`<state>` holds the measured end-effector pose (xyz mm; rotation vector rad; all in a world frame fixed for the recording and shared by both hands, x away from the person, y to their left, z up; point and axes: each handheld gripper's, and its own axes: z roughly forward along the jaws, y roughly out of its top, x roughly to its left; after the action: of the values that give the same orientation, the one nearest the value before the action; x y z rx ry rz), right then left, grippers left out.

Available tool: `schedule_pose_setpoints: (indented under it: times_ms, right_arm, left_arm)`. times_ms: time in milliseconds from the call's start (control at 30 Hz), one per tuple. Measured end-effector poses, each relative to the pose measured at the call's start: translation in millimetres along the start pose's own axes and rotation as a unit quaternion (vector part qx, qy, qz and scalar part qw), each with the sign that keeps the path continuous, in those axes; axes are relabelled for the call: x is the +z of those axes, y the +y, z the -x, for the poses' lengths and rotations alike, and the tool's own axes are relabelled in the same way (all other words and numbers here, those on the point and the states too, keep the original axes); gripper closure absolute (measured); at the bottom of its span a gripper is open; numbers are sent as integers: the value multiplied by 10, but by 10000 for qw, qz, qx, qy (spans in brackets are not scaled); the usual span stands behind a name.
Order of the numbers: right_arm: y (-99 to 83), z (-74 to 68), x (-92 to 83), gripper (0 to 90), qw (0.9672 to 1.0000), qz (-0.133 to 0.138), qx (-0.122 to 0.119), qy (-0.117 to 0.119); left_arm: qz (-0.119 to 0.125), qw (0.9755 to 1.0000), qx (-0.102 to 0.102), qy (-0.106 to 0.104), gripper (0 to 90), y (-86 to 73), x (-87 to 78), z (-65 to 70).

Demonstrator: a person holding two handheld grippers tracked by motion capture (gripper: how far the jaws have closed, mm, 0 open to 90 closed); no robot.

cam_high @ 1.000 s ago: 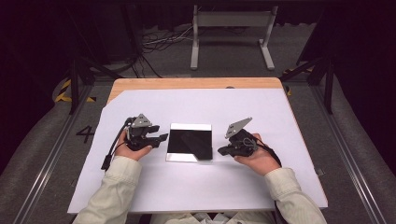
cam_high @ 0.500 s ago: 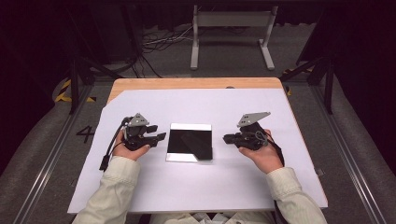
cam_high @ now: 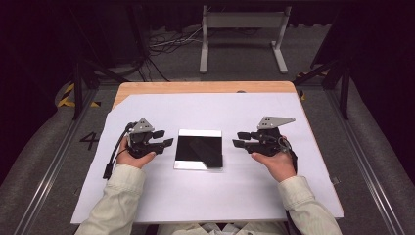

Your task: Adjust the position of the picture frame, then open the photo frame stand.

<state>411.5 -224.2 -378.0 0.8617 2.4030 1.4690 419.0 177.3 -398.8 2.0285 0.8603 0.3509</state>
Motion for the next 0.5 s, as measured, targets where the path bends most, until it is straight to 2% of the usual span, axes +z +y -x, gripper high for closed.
schedule_pose_setpoints:
  times_ms: [33,267,367,500]
  right_arm:
    - [0,0,0,582,10000,0,0,0]
    - [6,-104,75,531,9983,12,76,586]
    - [2,-172,128,523,9967,-108,49,800]
    - [12,-254,180,523,9959,-253,-51,872]
  left_arm:
    - [0,10000,0,0,501,0,0,0]
    - [31,10000,-43,-15,500,-7,-17,-7]
    - [48,10000,-60,-32,500,-6,-22,-8]
    - [48,10000,-53,-8,499,-11,-26,-20]
